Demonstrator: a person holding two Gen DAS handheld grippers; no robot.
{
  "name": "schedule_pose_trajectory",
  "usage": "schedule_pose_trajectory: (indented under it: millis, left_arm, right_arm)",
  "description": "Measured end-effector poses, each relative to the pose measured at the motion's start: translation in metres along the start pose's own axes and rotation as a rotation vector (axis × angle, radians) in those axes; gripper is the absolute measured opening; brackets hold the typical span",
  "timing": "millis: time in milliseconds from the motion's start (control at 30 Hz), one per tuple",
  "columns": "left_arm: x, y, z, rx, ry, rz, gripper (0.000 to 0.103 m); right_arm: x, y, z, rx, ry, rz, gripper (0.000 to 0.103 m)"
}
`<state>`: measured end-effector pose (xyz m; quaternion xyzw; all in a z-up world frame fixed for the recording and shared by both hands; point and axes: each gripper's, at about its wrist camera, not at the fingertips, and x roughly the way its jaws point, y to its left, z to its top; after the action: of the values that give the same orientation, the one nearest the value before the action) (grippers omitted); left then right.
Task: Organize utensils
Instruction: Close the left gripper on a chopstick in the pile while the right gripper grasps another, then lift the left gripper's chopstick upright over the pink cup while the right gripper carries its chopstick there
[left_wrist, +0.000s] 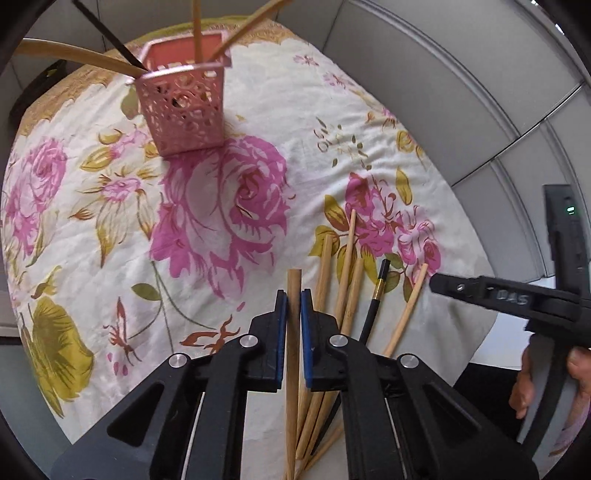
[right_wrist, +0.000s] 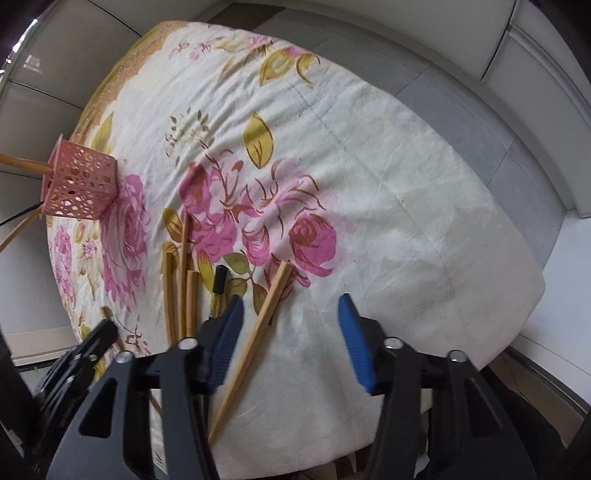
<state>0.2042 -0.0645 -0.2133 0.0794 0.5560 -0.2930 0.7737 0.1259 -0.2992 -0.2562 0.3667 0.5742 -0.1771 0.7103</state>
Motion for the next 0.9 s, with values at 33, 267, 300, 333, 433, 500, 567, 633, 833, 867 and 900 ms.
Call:
schedule_pose_trajectory:
  millis: [33, 267, 300, 333, 433, 500, 567, 633, 833, 867, 900]
  left_arm:
    - [-0.009, 0.002, -0.001, -0.003, -0.025, -0.012, 0.007]
    - [-0.045, 0.011, 0.014, 0.003, -0.123, -0.031, 0.007]
    - [-0.051, 0.013, 0.013, 0.001, -0.131, -0.027, 0.007]
    - [-0.051, 0.012, 0.015, -0.001, -0.137, -0.027, 0.007]
    - [-0.06, 0.014, 0.014, -0.006, -0.158, -0.02, 0.007]
    - [-0.062, 0.015, 0.014, -0.014, -0.174, -0.025, 0.007]
    - [-0.067, 0.014, 0.012, -0.015, -0.196, -0.027, 0.007]
    - [-0.073, 0.011, 0.008, -0.016, -0.227, -0.025, 0.007]
    - [-0.112, -0.024, -0.009, 0.01, -0.394, 0.056, 0.007]
    - [-0.118, -0.03, -0.013, 0.008, -0.417, 0.066, 0.007]
    - [-0.124, -0.035, -0.017, 0.003, -0.442, 0.074, 0.006]
  right_arm:
    - [0.005, 0.001, 0.0, 0.01, 0.018, -0.012, 0.037]
    - [0.016, 0.017, 0.003, 0.085, 0.04, -0.051, 0.035]
    - [0.02, 0.019, 0.004, 0.098, 0.053, -0.063, 0.031]
    - [0.018, 0.023, 0.005, 0.107, 0.026, -0.078, 0.025]
    - [0.018, 0.036, 0.005, 0.083, -0.027, -0.122, 0.01]
    - [0.016, 0.039, 0.002, 0.069, -0.068, -0.114, 0.009]
    - [0.01, 0.04, -0.003, 0.041, -0.124, -0.083, 0.008]
    - [-0.003, 0.044, -0.013, -0.019, -0.223, -0.045, 0.008]
    - [-0.067, 0.068, -0.054, -0.258, -0.496, -0.018, 0.008]
    - [-0.079, 0.071, -0.062, -0.294, -0.539, -0.015, 0.008]
    - [-0.086, 0.068, -0.068, -0.318, -0.567, -0.008, 0.008]
